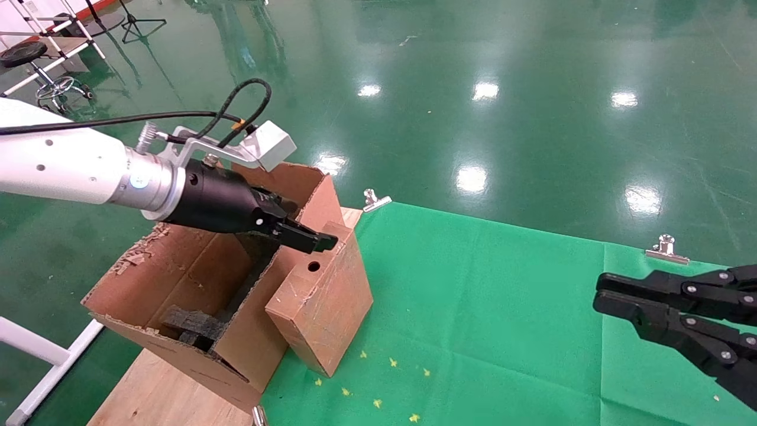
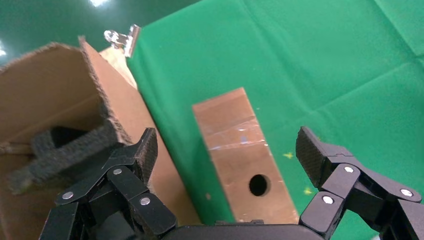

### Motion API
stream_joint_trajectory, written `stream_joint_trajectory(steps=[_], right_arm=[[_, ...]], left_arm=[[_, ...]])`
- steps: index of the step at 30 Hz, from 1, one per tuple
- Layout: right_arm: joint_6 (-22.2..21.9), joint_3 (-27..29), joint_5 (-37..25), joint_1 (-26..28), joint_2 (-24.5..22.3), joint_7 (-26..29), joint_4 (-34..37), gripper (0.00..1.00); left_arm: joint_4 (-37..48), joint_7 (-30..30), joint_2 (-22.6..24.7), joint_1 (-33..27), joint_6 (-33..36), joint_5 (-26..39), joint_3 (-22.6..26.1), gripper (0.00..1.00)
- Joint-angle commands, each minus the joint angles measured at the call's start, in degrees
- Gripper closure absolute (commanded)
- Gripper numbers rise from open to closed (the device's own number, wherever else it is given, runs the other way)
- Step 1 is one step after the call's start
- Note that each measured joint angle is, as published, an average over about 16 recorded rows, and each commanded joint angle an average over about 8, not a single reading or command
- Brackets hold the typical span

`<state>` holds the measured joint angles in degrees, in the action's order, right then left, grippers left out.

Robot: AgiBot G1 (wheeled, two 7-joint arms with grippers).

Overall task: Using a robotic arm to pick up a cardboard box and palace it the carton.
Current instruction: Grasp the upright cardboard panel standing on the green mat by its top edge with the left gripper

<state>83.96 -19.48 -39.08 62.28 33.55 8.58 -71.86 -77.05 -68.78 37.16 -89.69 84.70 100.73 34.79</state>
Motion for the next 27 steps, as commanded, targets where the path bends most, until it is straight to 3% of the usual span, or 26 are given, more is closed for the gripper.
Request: stream_joint_trajectory(steps=[1, 19, 20, 23, 24, 27], right_arm=[[0.0, 0.0, 0.0, 0.0, 0.0, 0.0, 0.0, 1.0], [0.0, 0.0, 0.0, 0.0, 0.0, 0.0, 0.0, 1.0], [0.0, 0.0, 0.0, 0.0, 0.0, 0.0, 0.0, 0.94], [0.0, 0.0, 0.0, 0.0, 0.0, 0.0, 0.0, 0.58], [0.0, 0.0, 0.0, 0.0, 0.0, 0.0, 0.0, 0.45], [0.0, 0.0, 0.0, 0.0, 0.0, 0.0, 0.0, 0.08]], left_arm=[[-0.1, -1.9, 0.4, -0.2, 0.6, 0.0, 0.3, 0.0], [-0.5, -3.2, 1.1, 2.9, 0.0, 2.4, 3.1, 0.0], [-0.5, -3.1, 1.2, 2.9, 0.1, 2.5, 3.2, 0.0], [-0.5, -2.8, 1.3, 2.8, 0.1, 2.7, 3.3, 0.0], [-0.5, -2.8, 1.3, 2.8, 0.1, 2.7, 3.4, 0.07], [-0.6, -2.7, 1.3, 2.8, 0.0, 2.8, 3.4, 0.45]])
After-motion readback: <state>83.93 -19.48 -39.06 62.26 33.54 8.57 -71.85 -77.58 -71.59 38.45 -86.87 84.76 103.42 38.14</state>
